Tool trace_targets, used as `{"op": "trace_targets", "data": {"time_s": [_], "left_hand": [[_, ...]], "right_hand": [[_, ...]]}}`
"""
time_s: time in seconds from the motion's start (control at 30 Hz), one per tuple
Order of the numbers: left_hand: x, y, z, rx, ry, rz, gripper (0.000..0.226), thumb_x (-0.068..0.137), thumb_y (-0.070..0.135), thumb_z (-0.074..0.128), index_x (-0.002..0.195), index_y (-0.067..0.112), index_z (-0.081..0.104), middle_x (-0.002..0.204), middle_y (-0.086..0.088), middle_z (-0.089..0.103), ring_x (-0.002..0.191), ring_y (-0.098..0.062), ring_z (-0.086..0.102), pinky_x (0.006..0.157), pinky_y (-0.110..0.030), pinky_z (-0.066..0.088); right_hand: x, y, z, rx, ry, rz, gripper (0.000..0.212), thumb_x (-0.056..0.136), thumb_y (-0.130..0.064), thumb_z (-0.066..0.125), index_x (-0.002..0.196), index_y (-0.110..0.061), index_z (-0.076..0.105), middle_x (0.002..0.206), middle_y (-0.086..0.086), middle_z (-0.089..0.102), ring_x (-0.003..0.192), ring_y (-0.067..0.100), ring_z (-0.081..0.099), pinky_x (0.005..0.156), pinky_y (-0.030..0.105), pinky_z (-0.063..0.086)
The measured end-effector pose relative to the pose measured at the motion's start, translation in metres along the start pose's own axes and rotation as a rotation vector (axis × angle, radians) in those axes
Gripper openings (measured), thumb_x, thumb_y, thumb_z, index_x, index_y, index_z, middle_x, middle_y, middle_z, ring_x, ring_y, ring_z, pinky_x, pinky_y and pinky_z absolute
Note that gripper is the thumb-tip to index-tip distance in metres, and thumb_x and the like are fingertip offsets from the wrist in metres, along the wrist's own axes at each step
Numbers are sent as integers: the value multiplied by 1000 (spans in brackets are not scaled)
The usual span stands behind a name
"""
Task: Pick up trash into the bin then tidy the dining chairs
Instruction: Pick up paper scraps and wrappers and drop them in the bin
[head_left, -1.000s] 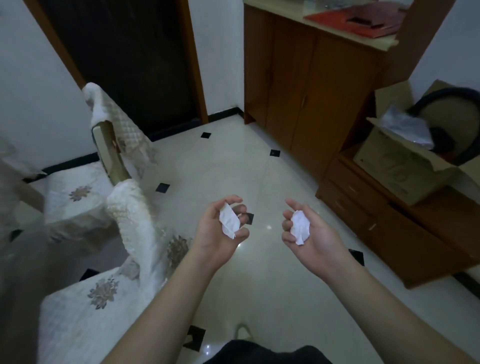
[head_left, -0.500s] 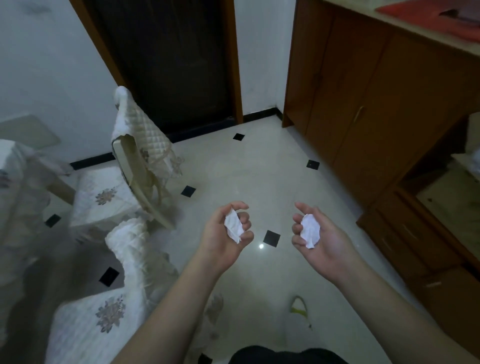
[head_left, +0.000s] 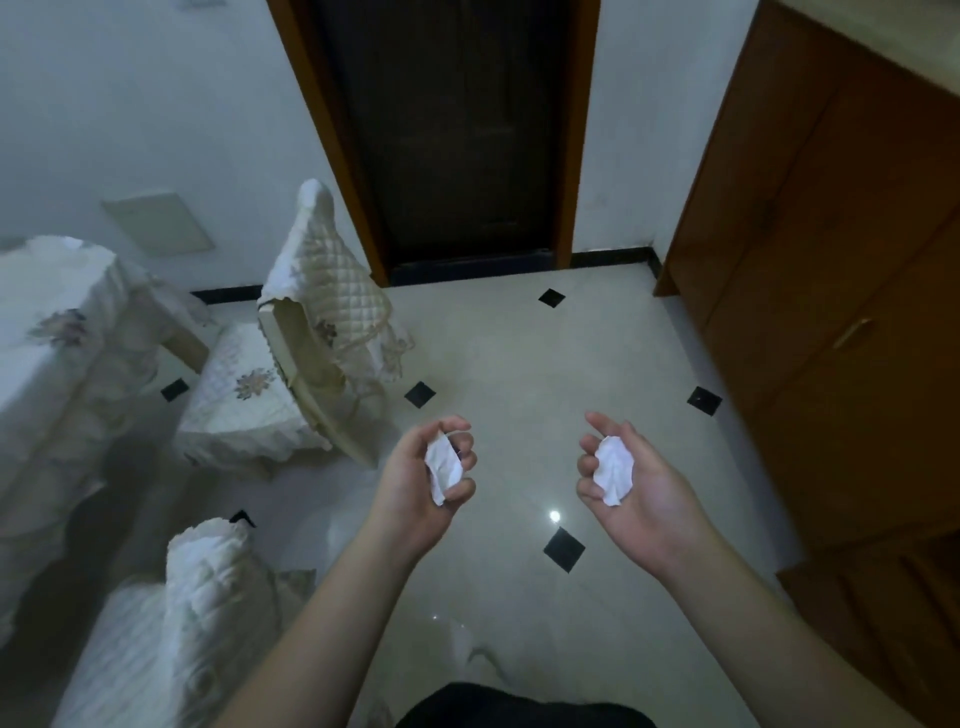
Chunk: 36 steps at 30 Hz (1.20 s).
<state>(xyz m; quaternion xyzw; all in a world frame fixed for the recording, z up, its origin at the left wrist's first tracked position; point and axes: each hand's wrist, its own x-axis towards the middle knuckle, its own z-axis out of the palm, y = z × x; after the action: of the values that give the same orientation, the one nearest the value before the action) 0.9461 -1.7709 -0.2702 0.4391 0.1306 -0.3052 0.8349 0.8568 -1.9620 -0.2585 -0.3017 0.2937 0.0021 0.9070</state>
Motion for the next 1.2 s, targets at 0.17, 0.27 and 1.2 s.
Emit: {"op": "trace_targets", "data": {"time_s": [0.17, 0.27, 1.2], "left_hand": [[63, 37, -5, -74, 64, 51, 18, 87, 16, 40, 80, 12, 57, 68, -1, 40, 57, -13, 37, 42, -22, 10], [110, 67, -9, -108, 68, 69, 16, 89, 18, 39, 82, 13, 53, 70, 0, 38, 56, -13, 37, 41, -22, 10], [484, 299, 107, -106, 153, 212, 23, 90, 17, 40, 88, 4, 60, 67, -6, 44, 51, -13, 38, 39, -21, 17]], "right_hand": [[82, -21, 37, -36, -67, 50, 31, 98, -30, 43, 114, -11, 62, 85, 5, 55, 62, 12, 49, 44, 21, 35], [136, -32, 70, -85, -90, 72, 30, 99, -31, 41, 110, -13, 63, 86, 4, 54, 63, 11, 50, 45, 20, 34], [537, -239, 239, -138, -191, 169, 29, 96, -29, 48, 112, -11, 64, 85, 6, 56, 64, 11, 49, 45, 21, 35]]}}
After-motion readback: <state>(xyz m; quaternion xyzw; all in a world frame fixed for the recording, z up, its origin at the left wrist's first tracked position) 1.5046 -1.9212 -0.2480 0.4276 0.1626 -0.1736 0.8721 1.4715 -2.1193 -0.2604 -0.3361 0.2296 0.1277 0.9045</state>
